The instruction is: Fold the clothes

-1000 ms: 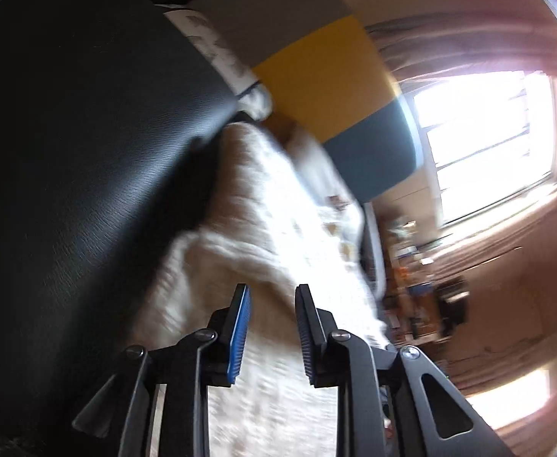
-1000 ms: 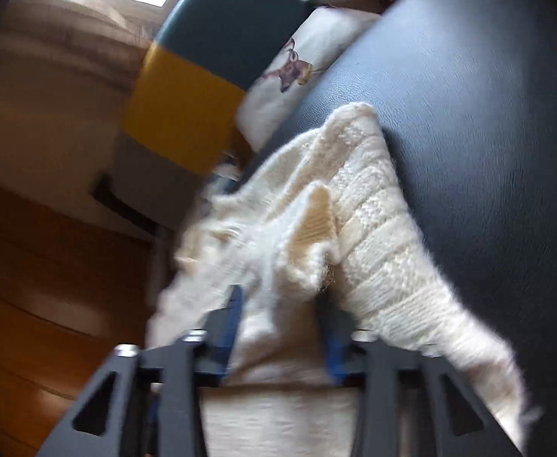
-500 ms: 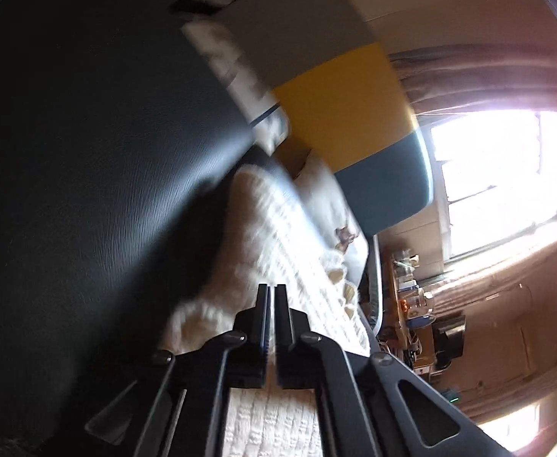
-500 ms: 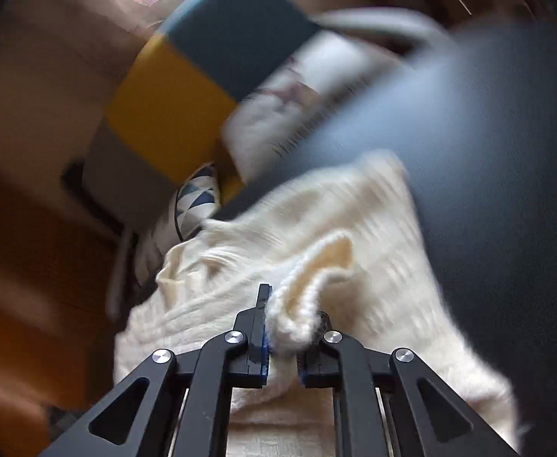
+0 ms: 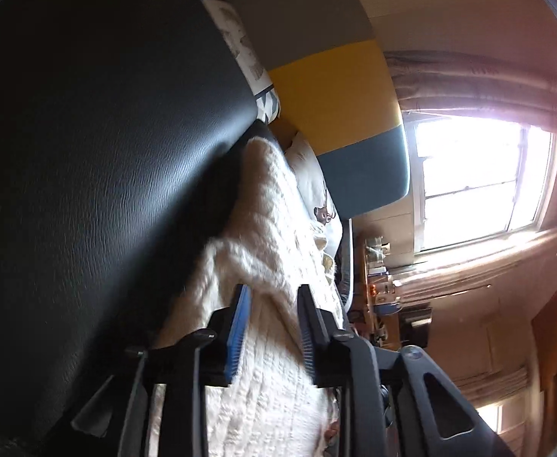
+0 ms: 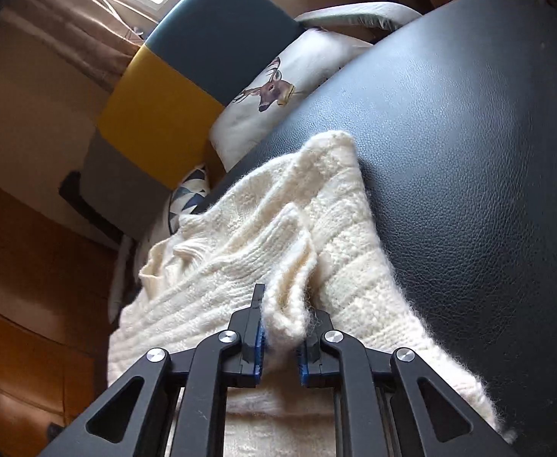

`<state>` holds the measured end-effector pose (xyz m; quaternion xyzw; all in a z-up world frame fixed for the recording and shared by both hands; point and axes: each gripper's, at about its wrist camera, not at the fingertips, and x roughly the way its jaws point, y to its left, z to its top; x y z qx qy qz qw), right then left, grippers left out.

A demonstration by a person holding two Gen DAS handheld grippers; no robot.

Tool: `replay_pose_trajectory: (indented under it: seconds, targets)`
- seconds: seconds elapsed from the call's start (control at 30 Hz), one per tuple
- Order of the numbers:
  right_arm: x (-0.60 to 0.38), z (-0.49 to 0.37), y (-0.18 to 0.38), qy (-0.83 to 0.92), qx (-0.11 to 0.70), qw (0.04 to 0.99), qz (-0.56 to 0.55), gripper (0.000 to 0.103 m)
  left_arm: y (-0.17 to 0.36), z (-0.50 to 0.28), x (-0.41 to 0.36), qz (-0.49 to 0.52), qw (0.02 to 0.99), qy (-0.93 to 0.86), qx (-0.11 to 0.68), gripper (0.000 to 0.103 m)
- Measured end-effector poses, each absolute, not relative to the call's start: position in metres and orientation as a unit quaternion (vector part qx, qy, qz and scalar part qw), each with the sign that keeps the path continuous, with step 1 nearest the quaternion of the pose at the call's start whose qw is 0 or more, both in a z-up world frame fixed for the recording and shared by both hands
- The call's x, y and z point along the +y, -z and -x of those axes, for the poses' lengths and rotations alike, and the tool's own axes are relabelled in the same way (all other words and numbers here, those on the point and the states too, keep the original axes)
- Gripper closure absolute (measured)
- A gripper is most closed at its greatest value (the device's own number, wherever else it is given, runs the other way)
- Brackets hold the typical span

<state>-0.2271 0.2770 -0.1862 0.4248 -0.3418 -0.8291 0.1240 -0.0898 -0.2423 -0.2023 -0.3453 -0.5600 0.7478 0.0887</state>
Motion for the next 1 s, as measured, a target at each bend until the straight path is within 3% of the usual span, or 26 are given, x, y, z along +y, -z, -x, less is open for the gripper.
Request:
replay_pose_trajectory:
  seconds: [0.1,0.17,0.23,0.37,0.4,0.43,0.47,0.53,0.63,0.8,1.0]
  targets:
    - [0.276,0.227,0.183,0.827,-0.34,0.132,-0.427,0.076,0.211,0.096,-0.235,0.353,0.081,-0.726,-0.584,0.073]
    - [0.273,0.227,0.178,0.827,-0.337,0.142,-0.428,0.058,0.216,0.102,-0.227,0.36,0.074,-0.716,-0.593,0.069]
    - [0.267,0.228,0.173,0.828,-0.326,0.149,-0.431,0.053,0.22,0.111,-0.223,0.363,0.072,-0.711,-0.598,0.066]
    - [0.256,0.232,0.164,0.835,-0.293,0.152,-0.44,0.053,0.22,0.131,-0.224,0.35,0.043,-0.714,-0.604,0.067]
    - [0.254,0.234,0.161,0.837,-0.285,0.152,-0.442,0.054,0.22,0.135,-0.224,0.347,0.042,-0.716,-0.605,0.075]
    - [0.251,0.235,0.157,0.839,-0.277,0.156,-0.442,0.061,0.218,0.138,-0.225,0.341,0.045,-0.719,-0.604,0.091]
    - [0.249,0.236,0.153,0.841,-0.268,0.159,-0.442,0.071,0.215,0.138,-0.226,0.336,0.042,-0.726,-0.598,0.097]
    - [0.246,0.235,0.14,0.85,-0.249,0.167,-0.433,0.078,0.207,0.133,-0.227,0.315,0.04,-0.742,-0.59,0.098]
    - [0.249,0.229,0.124,0.867,-0.225,0.165,-0.414,0.079,0.197,0.122,-0.227,0.303,0.032,-0.771,-0.559,0.098]
    - [0.256,0.227,0.154,0.859,-0.192,0.125,-0.458,0.082,0.221,0.123,-0.228,0.346,0.029,-0.762,-0.547,0.097]
    - [0.24,0.215,0.131,0.88,-0.145,0.143,-0.429,0.078,0.2,0.11,-0.234,0.347,0.029,-0.776,-0.526,0.092]
